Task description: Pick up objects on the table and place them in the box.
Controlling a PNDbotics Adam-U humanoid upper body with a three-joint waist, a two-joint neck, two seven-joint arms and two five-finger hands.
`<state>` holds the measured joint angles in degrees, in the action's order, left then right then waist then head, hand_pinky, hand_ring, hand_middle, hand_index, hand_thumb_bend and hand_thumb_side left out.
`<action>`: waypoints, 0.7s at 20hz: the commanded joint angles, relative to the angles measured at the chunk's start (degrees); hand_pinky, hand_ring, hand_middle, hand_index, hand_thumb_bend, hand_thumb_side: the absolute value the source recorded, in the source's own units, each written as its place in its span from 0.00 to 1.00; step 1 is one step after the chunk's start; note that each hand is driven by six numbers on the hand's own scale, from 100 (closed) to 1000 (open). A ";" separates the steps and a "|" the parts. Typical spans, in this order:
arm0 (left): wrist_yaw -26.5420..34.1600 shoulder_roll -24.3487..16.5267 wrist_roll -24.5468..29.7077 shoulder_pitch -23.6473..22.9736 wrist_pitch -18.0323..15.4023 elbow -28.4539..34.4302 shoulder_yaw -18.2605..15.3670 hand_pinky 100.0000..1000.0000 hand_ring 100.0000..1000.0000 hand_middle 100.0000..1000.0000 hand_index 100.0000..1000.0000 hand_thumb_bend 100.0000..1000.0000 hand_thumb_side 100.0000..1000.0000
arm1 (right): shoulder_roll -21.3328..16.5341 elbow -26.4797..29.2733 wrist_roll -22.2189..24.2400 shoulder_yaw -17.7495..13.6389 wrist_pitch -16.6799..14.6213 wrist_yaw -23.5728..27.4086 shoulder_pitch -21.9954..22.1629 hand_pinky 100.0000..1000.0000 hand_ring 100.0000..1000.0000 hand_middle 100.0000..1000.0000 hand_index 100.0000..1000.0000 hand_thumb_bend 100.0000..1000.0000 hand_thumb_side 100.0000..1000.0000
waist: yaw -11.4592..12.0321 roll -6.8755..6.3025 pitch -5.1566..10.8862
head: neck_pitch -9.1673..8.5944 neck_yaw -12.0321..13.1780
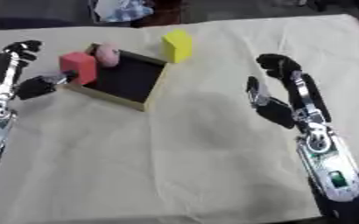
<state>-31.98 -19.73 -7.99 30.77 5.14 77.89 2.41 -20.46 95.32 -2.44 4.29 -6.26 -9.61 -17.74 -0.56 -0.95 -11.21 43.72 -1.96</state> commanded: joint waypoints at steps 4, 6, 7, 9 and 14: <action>6.15 -2.32 0.39 -5.32 -1.72 10.84 -3.15 0.72 0.70 0.68 0.83 0.76 0.51 | -6.59 -1.84 1.89 0.75 -0.26 -1.27 -5.42 0.84 0.82 0.81 0.77 0.04 0.03 | 1.12 0.32 1.12 | -0.60 -0.91; 8.15 -2.06 0.79 -7.43 -1.25 14.10 -3.77 0.72 0.70 0.68 0.82 0.75 0.51 | -7.99 -3.06 2.93 1.26 -0.46 -1.37 -7.52 0.84 0.82 0.81 0.79 0.05 0.03 | 1.41 0.31 1.13 | -0.59 -1.16; 9.13 -1.86 1.06 -8.41 -0.77 15.70 -4.01 0.71 0.69 0.68 0.82 0.74 0.51 | -8.60 -3.68 3.51 1.53 -0.62 -1.45 -8.52 0.84 0.82 0.82 0.80 0.06 0.04 | 1.56 0.31 1.14 | -0.62 -1.30; 10.98 -1.36 1.58 -10.31 0.38 18.70 -4.34 0.71 0.69 0.67 0.82 0.73 0.51 | -9.93 -5.15 4.88 2.14 -0.96 -1.79 -10.86 0.84 0.83 0.82 0.82 0.07 0.05 | 1.88 0.34 1.17 | -0.64 -1.60; 15.37 -0.65 2.69 -13.93 3.61 25.29 -4.93 0.70 0.68 0.67 0.82 0.72 0.51 | -13.49 -10.14 8.64 3.78 -2.32 -3.54 -17.11 0.84 0.84 0.85 0.88 0.14 0.11 | 3.03 0.36 1.33 | -0.55 -2.29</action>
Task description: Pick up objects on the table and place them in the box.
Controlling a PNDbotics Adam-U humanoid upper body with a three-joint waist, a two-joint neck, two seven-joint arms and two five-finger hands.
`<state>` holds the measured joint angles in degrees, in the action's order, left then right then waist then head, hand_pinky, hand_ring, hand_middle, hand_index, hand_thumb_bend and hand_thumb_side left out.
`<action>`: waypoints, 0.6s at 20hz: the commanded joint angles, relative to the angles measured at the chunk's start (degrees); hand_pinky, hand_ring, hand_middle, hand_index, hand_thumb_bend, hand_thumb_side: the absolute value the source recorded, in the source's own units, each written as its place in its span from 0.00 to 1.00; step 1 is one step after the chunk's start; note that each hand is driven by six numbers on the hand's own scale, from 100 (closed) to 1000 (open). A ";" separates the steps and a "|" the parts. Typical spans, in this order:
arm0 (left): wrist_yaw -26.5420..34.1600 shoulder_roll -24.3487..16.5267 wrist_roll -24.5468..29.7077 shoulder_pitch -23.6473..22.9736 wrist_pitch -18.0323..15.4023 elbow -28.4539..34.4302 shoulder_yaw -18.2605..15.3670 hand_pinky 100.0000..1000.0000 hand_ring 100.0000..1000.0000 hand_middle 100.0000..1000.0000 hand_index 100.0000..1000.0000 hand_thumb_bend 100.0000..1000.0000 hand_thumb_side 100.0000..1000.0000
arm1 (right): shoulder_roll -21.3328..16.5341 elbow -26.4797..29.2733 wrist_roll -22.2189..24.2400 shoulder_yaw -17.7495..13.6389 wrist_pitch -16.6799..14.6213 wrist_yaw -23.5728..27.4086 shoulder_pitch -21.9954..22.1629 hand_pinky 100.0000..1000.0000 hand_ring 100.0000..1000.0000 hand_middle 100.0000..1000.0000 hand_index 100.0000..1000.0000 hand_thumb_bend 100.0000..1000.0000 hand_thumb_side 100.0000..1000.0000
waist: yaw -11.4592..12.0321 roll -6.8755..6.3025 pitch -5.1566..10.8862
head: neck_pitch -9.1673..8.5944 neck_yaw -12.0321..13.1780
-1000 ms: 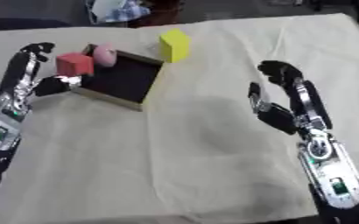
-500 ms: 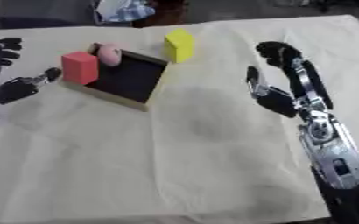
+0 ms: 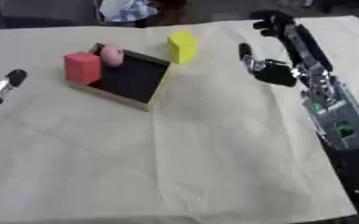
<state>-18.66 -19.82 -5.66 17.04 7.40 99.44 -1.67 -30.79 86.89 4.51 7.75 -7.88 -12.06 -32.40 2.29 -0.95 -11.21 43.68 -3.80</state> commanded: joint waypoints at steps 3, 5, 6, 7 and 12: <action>4.39 -0.33 0.64 -1.48 2.16 5.81 -1.13 0.70 0.68 0.66 0.82 0.70 0.51 | -4.71 -5.92 4.28 1.61 -1.86 -2.17 -6.63 0.84 0.84 0.86 0.90 0.21 0.13 | 0.88 0.36 1.44 | -0.48 -1.06; 5.00 0.12 1.21 -2.25 2.12 6.64 -1.05 0.70 0.68 0.66 0.82 0.70 0.51 | -5.24 -9.15 6.27 2.11 -2.50 -2.75 -9.48 0.83 0.84 0.86 0.93 0.30 0.13 | 1.48 0.42 1.54 | -0.53 -1.69; 5.09 0.36 1.64 -2.61 1.92 7.01 -0.98 0.70 0.68 0.66 0.82 0.70 0.52 | -5.47 -10.70 7.22 2.24 -2.57 -3.34 -10.95 0.83 0.83 0.85 0.93 0.31 0.13 | 1.81 0.49 1.59 | -0.56 -1.95; 5.11 0.56 2.04 -2.91 1.69 7.33 -0.96 0.70 0.67 0.66 0.82 0.69 0.52 | -5.61 -12.18 8.14 2.35 -2.51 -4.07 -12.38 0.82 0.83 0.84 0.94 0.32 0.13 | 2.14 0.57 1.62 | -0.57 -2.16; 4.97 1.25 3.33 -4.19 0.83 8.45 -0.96 0.69 0.67 0.65 0.82 0.69 0.52 | -6.20 -20.01 12.95 2.90 -4.21 -8.71 -18.80 0.84 0.86 0.87 0.98 0.38 0.10 | 4.16 1.41 1.65 | -1.00 -3.51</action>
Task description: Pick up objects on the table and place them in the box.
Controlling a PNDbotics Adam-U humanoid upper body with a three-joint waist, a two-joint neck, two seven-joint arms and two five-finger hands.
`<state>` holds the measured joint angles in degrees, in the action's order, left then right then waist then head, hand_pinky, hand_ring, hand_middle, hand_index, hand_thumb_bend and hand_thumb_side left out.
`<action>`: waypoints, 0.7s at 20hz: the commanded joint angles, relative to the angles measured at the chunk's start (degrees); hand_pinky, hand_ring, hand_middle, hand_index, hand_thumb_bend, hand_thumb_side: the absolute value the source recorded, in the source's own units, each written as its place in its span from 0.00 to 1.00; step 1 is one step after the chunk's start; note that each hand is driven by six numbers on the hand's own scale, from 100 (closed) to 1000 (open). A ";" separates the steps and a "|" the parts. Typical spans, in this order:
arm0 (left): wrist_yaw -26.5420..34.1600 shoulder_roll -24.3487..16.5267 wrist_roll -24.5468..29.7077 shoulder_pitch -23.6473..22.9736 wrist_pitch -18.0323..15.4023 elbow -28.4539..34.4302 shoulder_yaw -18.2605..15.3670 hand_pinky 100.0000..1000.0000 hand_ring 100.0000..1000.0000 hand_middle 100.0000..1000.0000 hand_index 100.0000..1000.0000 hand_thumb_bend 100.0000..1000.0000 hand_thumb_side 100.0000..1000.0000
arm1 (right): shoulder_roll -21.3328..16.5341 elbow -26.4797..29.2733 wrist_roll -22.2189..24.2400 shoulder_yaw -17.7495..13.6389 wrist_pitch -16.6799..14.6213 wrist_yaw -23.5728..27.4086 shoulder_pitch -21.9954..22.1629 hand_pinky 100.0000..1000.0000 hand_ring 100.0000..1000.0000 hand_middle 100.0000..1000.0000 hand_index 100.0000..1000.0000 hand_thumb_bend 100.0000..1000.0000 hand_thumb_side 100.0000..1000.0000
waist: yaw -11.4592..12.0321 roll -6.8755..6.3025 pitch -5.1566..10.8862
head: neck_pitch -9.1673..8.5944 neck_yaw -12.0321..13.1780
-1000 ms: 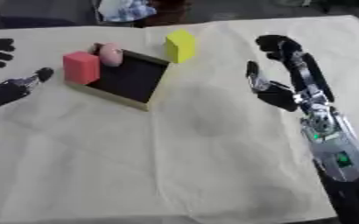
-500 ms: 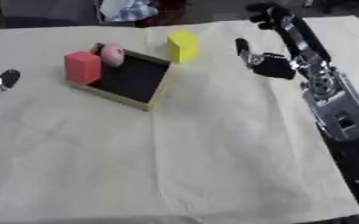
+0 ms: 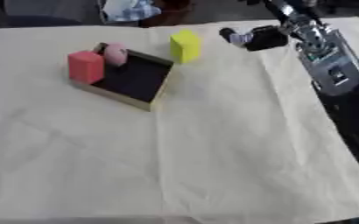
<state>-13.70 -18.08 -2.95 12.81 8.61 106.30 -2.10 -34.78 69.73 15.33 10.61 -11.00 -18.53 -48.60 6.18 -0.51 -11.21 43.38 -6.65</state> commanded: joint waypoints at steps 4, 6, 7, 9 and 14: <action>-0.45 -0.05 1.38 -0.30 -0.96 2.43 -0.49 0.69 0.67 0.65 0.82 0.68 0.52 | -2.46 -9.35 6.14 1.61 -3.21 -6.24 -6.14 0.86 0.89 0.92 1.00 0.40 0.06 | 1.68 1.64 1.54 | -1.40 -2.06; -0.64 0.11 1.71 -0.40 -1.18 2.74 -0.44 0.69 0.66 0.65 0.82 0.68 0.52 | -2.03 -12.73 8.22 2.32 -3.45 -8.32 -7.71 0.87 0.90 0.94 1.00 0.40 0.04 | 2.31 1.88 1.41 | -1.73 -2.90; -0.70 0.17 1.90 -0.41 -1.31 2.88 -0.39 0.69 0.66 0.65 0.82 0.68 0.52 | -1.67 -14.53 9.33 2.39 -3.45 -9.42 -8.50 0.88 0.91 0.95 1.00 0.41 0.04 | 2.62 1.97 1.33 | -1.92 -3.32; -0.77 0.29 2.34 -0.40 -1.56 3.09 -0.24 0.69 0.66 0.64 0.82 0.68 0.52 | -0.80 -17.88 11.37 1.88 -3.20 -11.49 -9.94 0.88 0.92 0.96 1.00 0.40 0.04 | 3.24 2.09 1.13 | -2.34 -4.09; -0.69 0.61 3.42 -0.14 -2.12 3.54 0.20 0.69 0.66 0.64 0.82 0.68 0.52 | 1.48 -25.44 11.59 -0.35 -1.68 -16.25 -13.39 0.89 0.94 0.99 1.00 0.41 0.06 | 5.04 2.36 0.53 | -3.44 -6.06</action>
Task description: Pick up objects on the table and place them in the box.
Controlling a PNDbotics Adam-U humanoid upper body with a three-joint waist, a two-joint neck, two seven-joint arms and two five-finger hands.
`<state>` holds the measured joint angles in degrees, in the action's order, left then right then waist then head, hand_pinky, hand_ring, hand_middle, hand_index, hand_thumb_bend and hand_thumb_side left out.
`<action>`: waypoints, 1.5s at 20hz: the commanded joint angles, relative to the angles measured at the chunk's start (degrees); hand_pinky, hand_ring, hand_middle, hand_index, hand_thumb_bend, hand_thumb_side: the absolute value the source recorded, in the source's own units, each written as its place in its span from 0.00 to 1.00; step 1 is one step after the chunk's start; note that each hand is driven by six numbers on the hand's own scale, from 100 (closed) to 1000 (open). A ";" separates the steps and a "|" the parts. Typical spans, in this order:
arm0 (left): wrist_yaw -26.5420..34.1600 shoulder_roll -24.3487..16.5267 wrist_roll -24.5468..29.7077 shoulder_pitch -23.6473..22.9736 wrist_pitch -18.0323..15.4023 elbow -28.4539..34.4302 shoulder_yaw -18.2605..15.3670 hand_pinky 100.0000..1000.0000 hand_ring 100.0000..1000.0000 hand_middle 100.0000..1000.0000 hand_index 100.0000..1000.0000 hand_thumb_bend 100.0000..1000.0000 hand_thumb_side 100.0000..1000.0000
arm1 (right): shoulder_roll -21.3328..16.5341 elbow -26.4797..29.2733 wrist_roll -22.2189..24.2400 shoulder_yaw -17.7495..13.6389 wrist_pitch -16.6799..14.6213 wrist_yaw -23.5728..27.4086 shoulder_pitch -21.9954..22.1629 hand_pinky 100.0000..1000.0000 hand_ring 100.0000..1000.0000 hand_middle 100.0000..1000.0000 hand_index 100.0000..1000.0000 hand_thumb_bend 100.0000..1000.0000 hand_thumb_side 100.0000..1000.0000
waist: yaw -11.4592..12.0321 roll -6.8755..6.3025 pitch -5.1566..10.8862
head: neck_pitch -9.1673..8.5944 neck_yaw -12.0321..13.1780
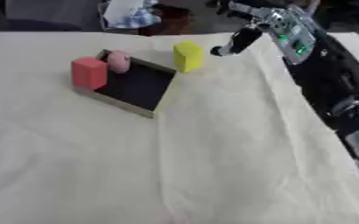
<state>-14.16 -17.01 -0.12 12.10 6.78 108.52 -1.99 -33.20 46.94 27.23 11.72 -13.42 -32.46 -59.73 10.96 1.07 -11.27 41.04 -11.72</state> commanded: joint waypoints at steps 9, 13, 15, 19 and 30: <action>0.36 0.68 2.58 1.44 -0.95 2.07 1.34 0.69 0.66 0.64 0.82 0.67 0.52 | 2.68 -12.07 -8.50 -10.29 3.37 -10.92 -4.92 0.87 0.91 0.96 1.00 0.35 0.11 | 3.94 0.82 -0.43 | -2.96 -4.39; 0.63 0.96 3.11 1.82 -1.22 2.62 1.73 0.69 0.66 0.64 0.82 0.66 0.52 | 2.53 -14.62 -12.47 -13.90 4.67 -14.85 -4.66 0.86 0.91 0.94 1.00 0.33 0.14 | 5.91 0.76 -1.05 | -3.94 -6.55; 0.73 1.17 3.22 1.92 -1.24 2.80 1.79 0.69 0.66 0.64 0.82 0.66 0.52 | 2.43 -15.60 -14.37 -15.17 5.48 -16.07 -4.47 0.86 0.90 0.93 1.00 0.33 0.15 | 6.75 0.75 -1.34 | -4.22 -7.74; 0.88 1.41 3.35 1.85 -1.23 2.94 1.83 0.69 0.66 0.64 0.82 0.65 0.53 | 2.45 -16.75 -18.14 -16.46 7.56 -16.38 -4.21 0.85 0.89 0.91 1.00 0.33 0.19 | 7.85 0.61 -1.75 | -4.56 -9.19; 0.96 1.67 3.42 1.84 -1.22 2.73 1.77 0.69 0.66 0.64 0.82 0.64 0.53 | 3.46 -20.64 -26.41 -15.59 7.88 -14.28 -4.49 0.83 0.86 0.89 0.99 0.28 0.25 | 7.94 0.34 -1.77 | -4.56 -9.72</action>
<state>-13.39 -14.98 3.31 13.22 5.62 110.20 0.09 -28.60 26.24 1.55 -4.11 -5.59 -47.19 -63.05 18.90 1.23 -13.16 37.16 -21.28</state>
